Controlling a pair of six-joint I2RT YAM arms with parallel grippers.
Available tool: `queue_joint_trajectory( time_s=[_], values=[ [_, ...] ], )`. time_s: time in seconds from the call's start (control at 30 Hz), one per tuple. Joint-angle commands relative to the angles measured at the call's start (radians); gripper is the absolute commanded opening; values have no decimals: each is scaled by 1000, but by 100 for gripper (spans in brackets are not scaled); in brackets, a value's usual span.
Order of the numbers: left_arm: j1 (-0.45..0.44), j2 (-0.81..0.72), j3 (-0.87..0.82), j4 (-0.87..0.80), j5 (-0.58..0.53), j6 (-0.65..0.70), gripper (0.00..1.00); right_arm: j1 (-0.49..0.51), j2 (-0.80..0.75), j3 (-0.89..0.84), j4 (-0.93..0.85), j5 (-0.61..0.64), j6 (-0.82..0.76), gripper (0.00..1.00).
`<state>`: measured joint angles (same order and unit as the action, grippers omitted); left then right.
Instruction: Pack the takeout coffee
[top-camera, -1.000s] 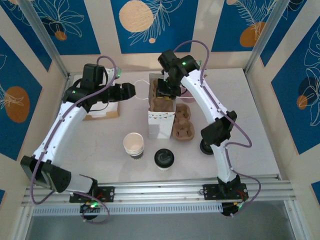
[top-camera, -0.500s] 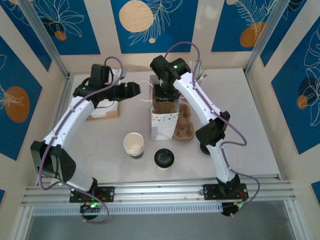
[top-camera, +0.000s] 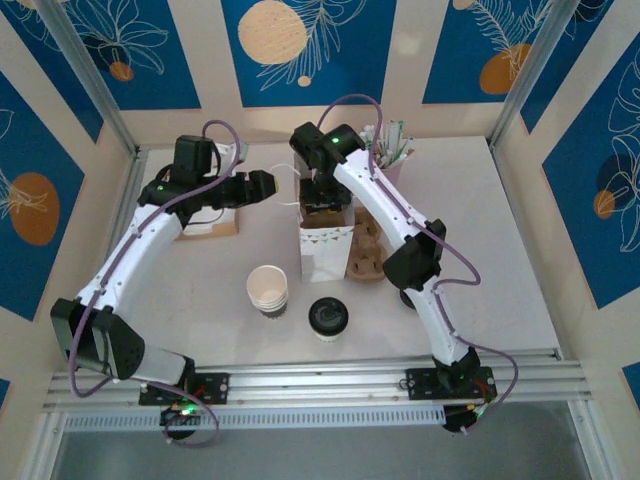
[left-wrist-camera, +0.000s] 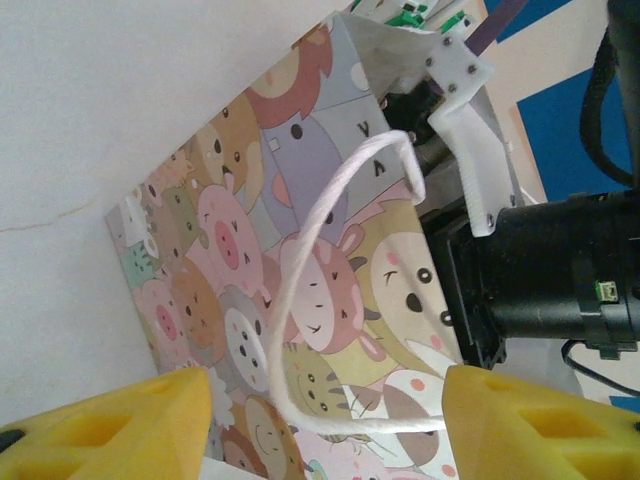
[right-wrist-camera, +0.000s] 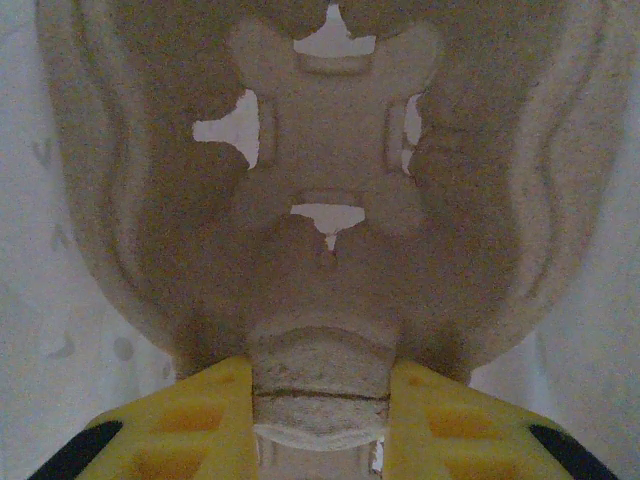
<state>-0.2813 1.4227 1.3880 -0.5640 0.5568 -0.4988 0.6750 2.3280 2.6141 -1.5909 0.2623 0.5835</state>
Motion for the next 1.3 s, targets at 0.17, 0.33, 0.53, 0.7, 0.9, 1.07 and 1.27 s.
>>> queue_joint_trajectory(
  time_s=[0.17, 0.33, 0.53, 0.7, 0.9, 1.07, 1.27],
  values=[
    [30, -15, -44, 1, -15, 21, 58, 8, 25, -31, -6, -15, 1, 31],
    [40, -10, -62, 11, -24, 25, 55, 9, 34, -42, 4, -25, 1, 31],
    [47, -11, -72, 15, -17, 25, 54, 14, 48, -59, 14, -26, 1, 31],
    [50, -17, -76, 15, -14, 25, 54, 18, 67, -66, 17, -20, -1, 31],
    [53, -19, -79, 15, -11, 25, 54, 26, 80, -91, 26, -4, -5, 31],
    [53, -21, -80, 16, -11, 23, 53, 31, 80, -122, 37, 3, -8, 32],
    [54, -30, -82, 14, -11, 23, 53, 34, 78, -104, 24, 7, -11, 39]
  ],
)
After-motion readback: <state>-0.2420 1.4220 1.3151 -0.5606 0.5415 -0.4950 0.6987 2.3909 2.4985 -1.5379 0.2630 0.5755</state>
